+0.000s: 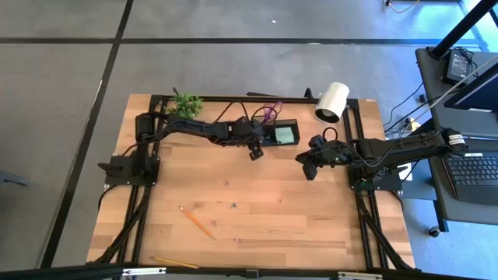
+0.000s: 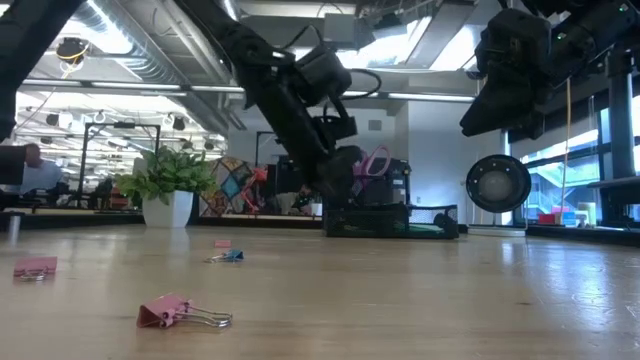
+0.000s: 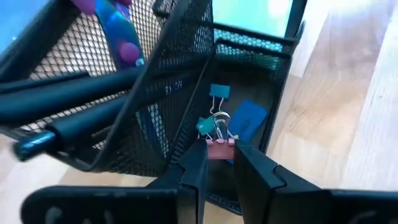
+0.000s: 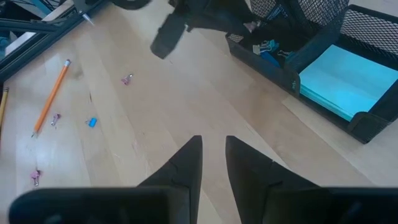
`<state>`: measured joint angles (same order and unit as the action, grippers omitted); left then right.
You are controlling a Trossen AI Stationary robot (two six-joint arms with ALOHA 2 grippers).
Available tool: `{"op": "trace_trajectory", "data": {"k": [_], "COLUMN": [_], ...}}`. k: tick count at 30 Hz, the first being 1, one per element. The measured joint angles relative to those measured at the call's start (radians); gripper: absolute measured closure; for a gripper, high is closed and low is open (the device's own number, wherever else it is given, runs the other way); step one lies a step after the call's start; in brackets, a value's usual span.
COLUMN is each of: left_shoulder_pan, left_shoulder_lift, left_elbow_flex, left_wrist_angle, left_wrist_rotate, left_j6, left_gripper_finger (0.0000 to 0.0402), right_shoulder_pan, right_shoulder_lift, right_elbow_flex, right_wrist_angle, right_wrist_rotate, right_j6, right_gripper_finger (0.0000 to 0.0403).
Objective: Pick and place office supplies into organizer
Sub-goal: Put the pink binder clip into the black desk organizer
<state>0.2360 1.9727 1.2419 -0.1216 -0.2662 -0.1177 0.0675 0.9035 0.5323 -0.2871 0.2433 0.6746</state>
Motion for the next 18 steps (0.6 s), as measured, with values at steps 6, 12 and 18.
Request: {"op": "trace_trajectory", "data": {"k": [6, 12, 18], "left_shoulder_pan": [0.003, 0.002, 0.003], "left_shoulder_lift": [0.011, 0.008, 0.008], "left_elbow_flex": [0.000, 0.000, 0.001], "left_wrist_angle": [0.008, 0.008, 0.017], "left_wrist_rotate": [0.004, 0.006, 0.006], "left_j6": [0.000, 0.000, -0.001], "left_gripper_finger": [0.0336, 0.0305, 0.0279], "right_shoulder_pan": [0.000, 0.000, 0.000], "right_shoulder_lift": [0.000, 0.000, 0.000], "right_elbow_flex": [0.000, 0.000, 0.000], "right_wrist_angle": [-0.001, -0.002, -0.003], "right_wrist_rotate": [0.000, 0.000, 0.000], "right_j6": [-0.001, -0.003, -0.003], "right_gripper_finger": [0.0327, 0.0327, 0.0327]}}
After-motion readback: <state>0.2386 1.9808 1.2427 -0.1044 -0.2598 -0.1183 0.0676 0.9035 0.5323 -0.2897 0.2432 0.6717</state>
